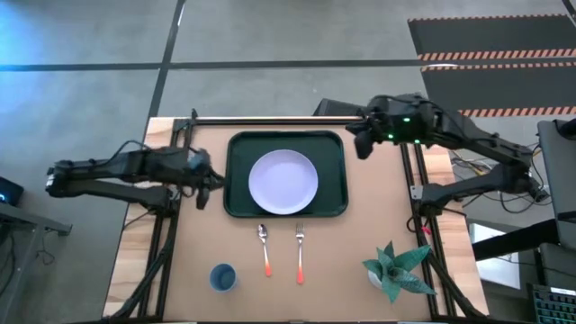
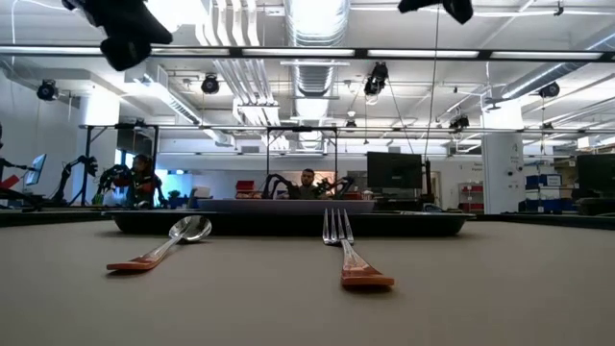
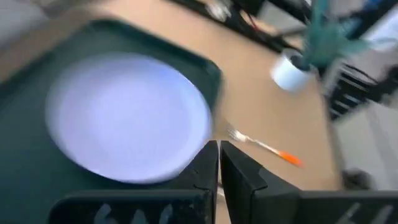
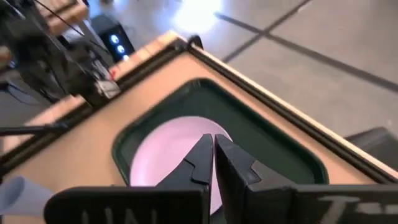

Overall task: Pick and place plate/cup/fork/spoon on tray
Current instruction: Put the blue cup on the black serving tray to the top left of the white plate, then adjust the black serving tray

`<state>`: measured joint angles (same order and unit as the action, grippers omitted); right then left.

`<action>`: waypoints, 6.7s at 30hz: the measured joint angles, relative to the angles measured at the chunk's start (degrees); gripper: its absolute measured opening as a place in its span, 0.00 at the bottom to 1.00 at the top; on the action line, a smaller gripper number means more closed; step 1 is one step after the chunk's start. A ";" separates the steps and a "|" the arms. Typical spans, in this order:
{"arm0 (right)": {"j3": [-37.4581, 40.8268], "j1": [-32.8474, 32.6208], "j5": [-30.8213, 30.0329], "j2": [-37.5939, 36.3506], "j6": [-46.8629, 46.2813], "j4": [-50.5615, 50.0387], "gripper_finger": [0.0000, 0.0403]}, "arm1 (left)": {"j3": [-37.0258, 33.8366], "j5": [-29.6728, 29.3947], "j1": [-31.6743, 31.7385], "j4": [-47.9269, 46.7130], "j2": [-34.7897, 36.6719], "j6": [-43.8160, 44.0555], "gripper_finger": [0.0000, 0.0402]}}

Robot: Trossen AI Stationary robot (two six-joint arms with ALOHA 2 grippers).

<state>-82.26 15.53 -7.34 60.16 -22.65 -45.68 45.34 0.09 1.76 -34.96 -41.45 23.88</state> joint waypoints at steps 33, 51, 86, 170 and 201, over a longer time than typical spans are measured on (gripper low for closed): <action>0.02 -0.02 15.79 1.67 17.81 -2.16 0.02 | 21.22 22.67 -25.17 -25.77 -35.07 47.51 0.00; 0.02 -0.02 18.38 -1.59 20.48 -4.87 0.02 | 20.98 23.90 -25.81 -24.50 -38.81 49.58 0.41; 0.02 -0.02 18.32 -1.57 17.73 -5.02 0.02 | 20.04 26.91 -27.76 -24.02 -54.08 38.71 0.13; 0.02 0.00 11.66 1.81 10.69 -4.43 0.02 | 39.93 -2.23 43.28 -36.43 -63.84 -34.89 0.00; 0.02 0.02 11.18 1.81 10.86 -4.58 0.02 | 46.01 -1.64 43.00 -35.98 -58.62 -31.64 0.24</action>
<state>-82.24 15.55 3.84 61.98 -11.80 -50.26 91.35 -1.54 44.76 -70.94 -100.08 -7.76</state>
